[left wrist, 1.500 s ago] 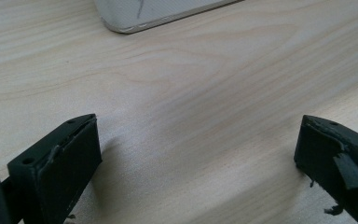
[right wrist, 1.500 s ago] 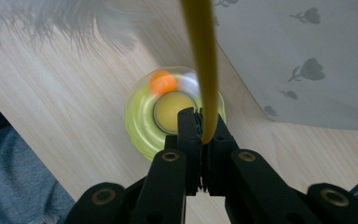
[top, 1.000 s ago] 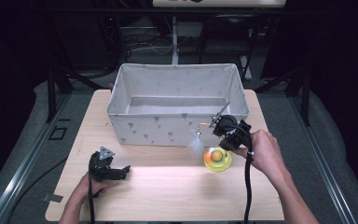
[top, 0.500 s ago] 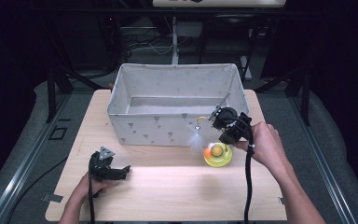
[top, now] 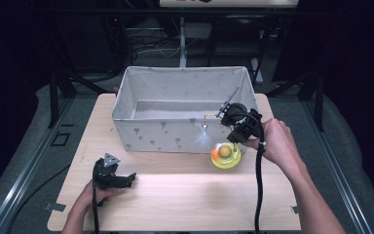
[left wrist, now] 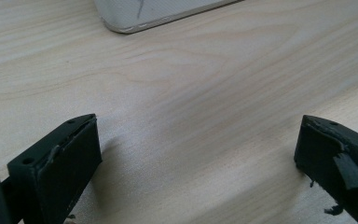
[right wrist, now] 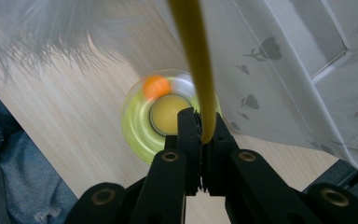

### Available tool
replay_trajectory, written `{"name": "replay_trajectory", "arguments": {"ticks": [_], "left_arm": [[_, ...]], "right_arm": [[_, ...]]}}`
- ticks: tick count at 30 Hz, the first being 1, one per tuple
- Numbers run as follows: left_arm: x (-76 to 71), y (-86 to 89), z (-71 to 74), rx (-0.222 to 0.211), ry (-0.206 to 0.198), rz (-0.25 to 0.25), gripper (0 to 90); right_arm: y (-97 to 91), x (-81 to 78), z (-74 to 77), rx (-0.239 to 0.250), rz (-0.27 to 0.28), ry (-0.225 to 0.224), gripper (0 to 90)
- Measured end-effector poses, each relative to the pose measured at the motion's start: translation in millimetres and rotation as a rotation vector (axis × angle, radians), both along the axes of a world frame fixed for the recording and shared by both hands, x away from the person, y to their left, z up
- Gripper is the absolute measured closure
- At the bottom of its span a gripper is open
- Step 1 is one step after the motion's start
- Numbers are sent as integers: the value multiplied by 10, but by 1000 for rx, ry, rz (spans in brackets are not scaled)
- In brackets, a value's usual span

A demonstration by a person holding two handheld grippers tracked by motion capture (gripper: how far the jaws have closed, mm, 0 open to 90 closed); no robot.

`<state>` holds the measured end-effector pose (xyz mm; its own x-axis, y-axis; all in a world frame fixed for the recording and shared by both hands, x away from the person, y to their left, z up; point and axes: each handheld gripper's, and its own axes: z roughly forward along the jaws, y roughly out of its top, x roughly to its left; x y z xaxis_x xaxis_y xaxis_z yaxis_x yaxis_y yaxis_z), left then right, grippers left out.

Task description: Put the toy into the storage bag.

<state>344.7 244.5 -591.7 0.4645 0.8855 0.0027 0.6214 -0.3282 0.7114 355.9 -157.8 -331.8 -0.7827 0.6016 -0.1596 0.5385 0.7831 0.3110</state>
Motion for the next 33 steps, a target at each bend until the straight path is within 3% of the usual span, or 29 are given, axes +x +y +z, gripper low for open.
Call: {"name": "replay_trajectory", "arguments": {"ticks": [33], "left_arm": [[-1, 0, 0, -1, 1, 1, 3]], "right_arm": [[164, 88, 574, -14, 47, -38, 878]]}}
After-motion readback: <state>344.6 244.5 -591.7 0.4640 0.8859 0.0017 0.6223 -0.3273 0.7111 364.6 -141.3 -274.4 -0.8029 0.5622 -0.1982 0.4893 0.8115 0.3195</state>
